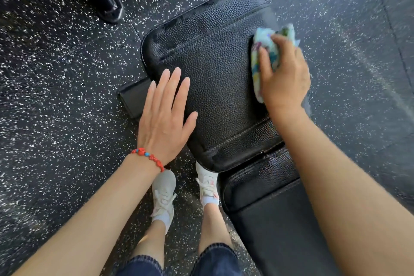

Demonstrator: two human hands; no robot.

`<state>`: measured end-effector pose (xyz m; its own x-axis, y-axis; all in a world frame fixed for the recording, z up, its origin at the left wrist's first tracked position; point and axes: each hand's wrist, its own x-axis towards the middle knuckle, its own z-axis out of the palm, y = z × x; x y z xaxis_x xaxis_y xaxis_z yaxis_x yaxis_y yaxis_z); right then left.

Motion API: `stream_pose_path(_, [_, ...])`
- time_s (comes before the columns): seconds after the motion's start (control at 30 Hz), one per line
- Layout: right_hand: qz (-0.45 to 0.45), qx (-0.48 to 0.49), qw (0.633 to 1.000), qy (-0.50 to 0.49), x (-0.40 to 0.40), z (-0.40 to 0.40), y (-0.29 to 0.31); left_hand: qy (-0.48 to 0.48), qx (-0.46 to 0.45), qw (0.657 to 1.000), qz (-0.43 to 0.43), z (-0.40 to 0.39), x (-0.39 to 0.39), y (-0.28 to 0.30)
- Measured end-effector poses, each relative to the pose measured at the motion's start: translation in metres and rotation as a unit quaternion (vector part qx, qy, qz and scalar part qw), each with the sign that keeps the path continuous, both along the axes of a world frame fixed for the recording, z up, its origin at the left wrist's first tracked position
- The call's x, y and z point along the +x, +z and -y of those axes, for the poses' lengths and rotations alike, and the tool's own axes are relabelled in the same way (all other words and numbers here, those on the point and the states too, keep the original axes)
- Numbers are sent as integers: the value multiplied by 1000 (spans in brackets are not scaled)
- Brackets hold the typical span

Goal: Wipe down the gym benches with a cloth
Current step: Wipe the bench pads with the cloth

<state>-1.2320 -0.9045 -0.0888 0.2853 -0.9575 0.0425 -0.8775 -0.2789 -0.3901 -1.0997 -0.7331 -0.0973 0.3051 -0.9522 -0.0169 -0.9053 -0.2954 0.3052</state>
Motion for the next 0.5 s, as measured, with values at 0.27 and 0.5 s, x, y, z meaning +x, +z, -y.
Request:
stream_pose_path(0.27, [-9,-6,1000,11,-15,-58,1,-2,-3,1000,-6,1,-8,5])
stream_pose_path(0.5, [-35,122,992,26,-40,-131,30,-30,3,1000,-9,-29,-16,34])
